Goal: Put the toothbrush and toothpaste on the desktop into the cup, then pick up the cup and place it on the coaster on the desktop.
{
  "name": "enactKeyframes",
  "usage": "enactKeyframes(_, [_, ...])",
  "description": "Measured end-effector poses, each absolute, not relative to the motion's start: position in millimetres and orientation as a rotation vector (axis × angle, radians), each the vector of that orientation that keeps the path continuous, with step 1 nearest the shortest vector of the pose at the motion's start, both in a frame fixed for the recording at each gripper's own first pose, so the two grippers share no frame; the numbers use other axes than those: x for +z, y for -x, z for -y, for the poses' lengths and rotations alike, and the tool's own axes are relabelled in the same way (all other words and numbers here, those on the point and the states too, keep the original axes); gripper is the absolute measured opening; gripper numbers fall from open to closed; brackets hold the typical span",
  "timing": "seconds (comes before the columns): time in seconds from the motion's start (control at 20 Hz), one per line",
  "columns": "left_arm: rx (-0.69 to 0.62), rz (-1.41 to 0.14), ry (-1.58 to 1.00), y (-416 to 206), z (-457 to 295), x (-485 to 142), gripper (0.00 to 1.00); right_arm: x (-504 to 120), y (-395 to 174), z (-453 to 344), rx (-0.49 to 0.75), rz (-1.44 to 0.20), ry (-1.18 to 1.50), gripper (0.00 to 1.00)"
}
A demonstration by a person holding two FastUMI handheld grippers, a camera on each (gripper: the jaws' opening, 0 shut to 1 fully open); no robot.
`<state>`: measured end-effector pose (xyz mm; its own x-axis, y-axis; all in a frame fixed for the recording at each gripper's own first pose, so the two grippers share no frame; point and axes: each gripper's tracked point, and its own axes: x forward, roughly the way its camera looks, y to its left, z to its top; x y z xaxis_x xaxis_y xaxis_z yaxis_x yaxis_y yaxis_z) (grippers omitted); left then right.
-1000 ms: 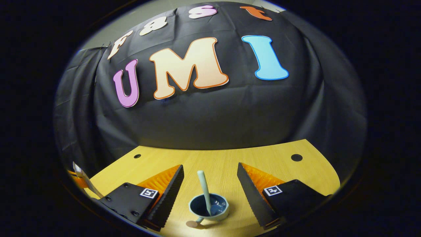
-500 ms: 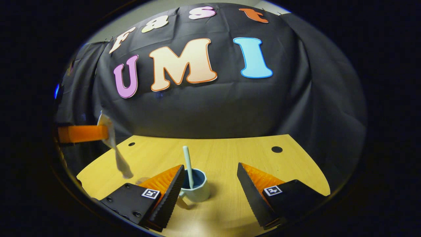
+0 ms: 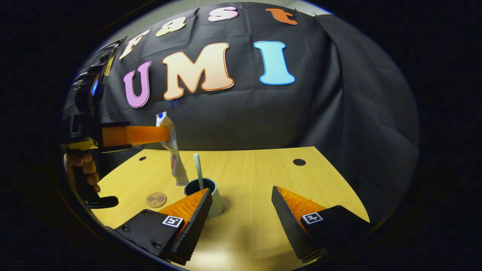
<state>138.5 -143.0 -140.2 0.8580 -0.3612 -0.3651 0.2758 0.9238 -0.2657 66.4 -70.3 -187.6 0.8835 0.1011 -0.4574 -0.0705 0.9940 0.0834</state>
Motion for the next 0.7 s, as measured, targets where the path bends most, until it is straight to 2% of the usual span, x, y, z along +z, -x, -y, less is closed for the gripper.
enactKeyframes(0.05, [-0.338, -0.439, 0.216, -139.4, 146.9, -147.0, 0.01, -187.9, -65.5, 72.3, 0.087, -0.484, -0.064, 0.95])
enactKeyframes(0.25, [-0.341, -0.494, 0.259, -141.0, 161.5, -171.9, 0.01, -193.4, -65.0, 73.5, 0.092, -0.51, -0.073, 0.98])
enactKeyframes(0.35, [-0.332, -0.516, 0.268, -139.0, 166.7, -182.8, 0.04, -197.4, -64.6, 71.0, 0.1, -0.53, -0.075, 0.99])
enactKeyframes(0.4, [-0.325, -0.526, 0.271, -137.9, 168.1, -187.2, 0.05, -198.2, -63.5, 69.2, 0.109, -0.537, -0.074, 0.96])
enactKeyframes(0.45, [-0.316, -0.535, 0.268, -132.4, 167.2, -191.7, 0.09, -197.7, -63.1, 66.9, 0.119, -0.542, -0.076, 0.98])
enactKeyframes(0.5, [-0.308, -0.539, 0.264, -127.2, 166.5, -193.5, 0.14, -197.7, -63.4, 64.6, 0.131, -0.546, -0.078, 0.98])
enactKeyframes(0.6, [-0.281, -0.506, 0.247, -120.2, 161.6, -189.6, 0.39, -197.1, -62.7, 59.1, 0.155, -0.561, -0.082, 0.99])
enactKeyframes(0.65, [-0.264, -0.488, 0.231, -118.0, 156.2, -185.8, 0.58, -197.1, -62.0, 54.4, 0.177, -0.576, -0.085, 0.96])
enactKeyframes(0.7, [-0.235, -0.468, 0.211, -113.5, 147.6, -184.3, 0.78, -197.8, -60.4, 47.9, 0.201, -0.591, -0.085, 0.98])
